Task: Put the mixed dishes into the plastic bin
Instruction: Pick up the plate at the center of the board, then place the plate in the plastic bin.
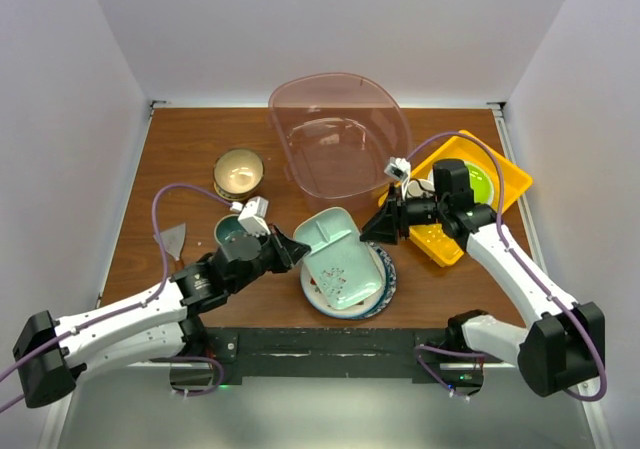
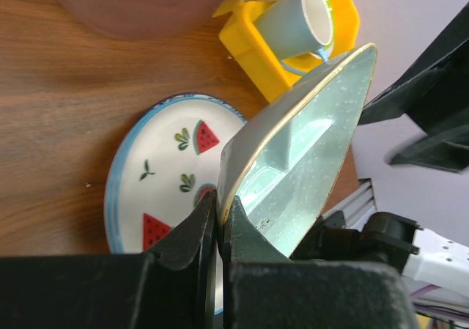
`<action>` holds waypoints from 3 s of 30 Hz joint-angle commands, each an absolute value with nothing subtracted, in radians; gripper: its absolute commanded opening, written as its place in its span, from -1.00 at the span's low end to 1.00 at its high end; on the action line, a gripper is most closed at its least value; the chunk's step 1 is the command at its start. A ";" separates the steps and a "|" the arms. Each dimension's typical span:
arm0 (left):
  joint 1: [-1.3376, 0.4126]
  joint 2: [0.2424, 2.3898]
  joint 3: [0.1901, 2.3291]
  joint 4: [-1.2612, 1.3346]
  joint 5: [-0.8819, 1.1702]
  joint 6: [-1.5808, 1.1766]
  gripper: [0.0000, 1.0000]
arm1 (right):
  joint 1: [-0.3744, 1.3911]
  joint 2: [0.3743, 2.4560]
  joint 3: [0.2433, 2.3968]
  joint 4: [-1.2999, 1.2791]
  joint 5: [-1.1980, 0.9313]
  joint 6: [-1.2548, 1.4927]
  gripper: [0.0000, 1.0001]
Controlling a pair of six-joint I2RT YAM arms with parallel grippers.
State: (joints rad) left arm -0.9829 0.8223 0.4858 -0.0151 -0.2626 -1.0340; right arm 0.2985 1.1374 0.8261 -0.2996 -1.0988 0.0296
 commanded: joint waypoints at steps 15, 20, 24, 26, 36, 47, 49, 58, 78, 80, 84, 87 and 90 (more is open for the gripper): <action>-0.773 0.807 0.742 0.026 -0.154 -0.908 -1.00 | 0.115 1.057 0.890 -0.431 -1.264 -0.173 0.60; -0.747 0.860 0.830 0.017 -0.124 -0.865 -1.00 | 0.094 1.055 0.887 -0.431 -1.272 -0.178 0.60; -0.710 0.894 0.891 0.011 -0.098 -0.836 -1.00 | 0.086 1.057 0.888 -0.440 -1.284 -0.195 0.61; -0.675 0.914 0.929 0.011 -0.081 -0.822 -1.00 | 0.083 1.055 0.890 -0.448 -1.292 -0.202 0.61; -0.491 1.077 1.113 0.071 0.113 -0.819 -1.00 | 0.061 1.048 0.893 -0.463 -1.304 -0.222 0.62; -0.371 1.439 1.415 0.146 0.173 -0.888 -1.00 | 0.041 1.039 0.896 -0.477 -1.316 -0.229 0.62; -0.365 1.535 1.472 0.144 0.176 -0.905 -1.00 | 0.040 1.038 0.896 -0.477 -1.316 -0.229 0.62; -0.365 1.991 1.937 -0.066 0.195 -0.893 -1.00 | 0.035 1.038 0.899 -0.485 -1.312 -0.227 0.63; -0.367 2.414 2.223 -0.176 0.150 -1.006 -1.00 | 0.032 1.054 0.908 -0.503 -1.296 -0.232 0.64; -0.368 2.424 2.221 -0.189 0.144 -1.009 -0.94 | 0.034 1.054 0.908 -0.503 -1.295 -0.230 0.64; -0.370 2.442 2.220 -0.204 0.146 -1.014 -0.49 | 0.032 1.051 0.910 -0.502 -1.292 -0.227 0.64; -0.373 2.448 2.217 -0.219 0.144 -1.012 -0.12 | 0.031 1.051 0.910 -0.502 -1.290 -0.227 0.64; -0.374 2.450 2.209 -0.222 0.149 -1.011 0.04 | 0.032 1.048 0.910 -0.502 -1.290 -0.225 0.64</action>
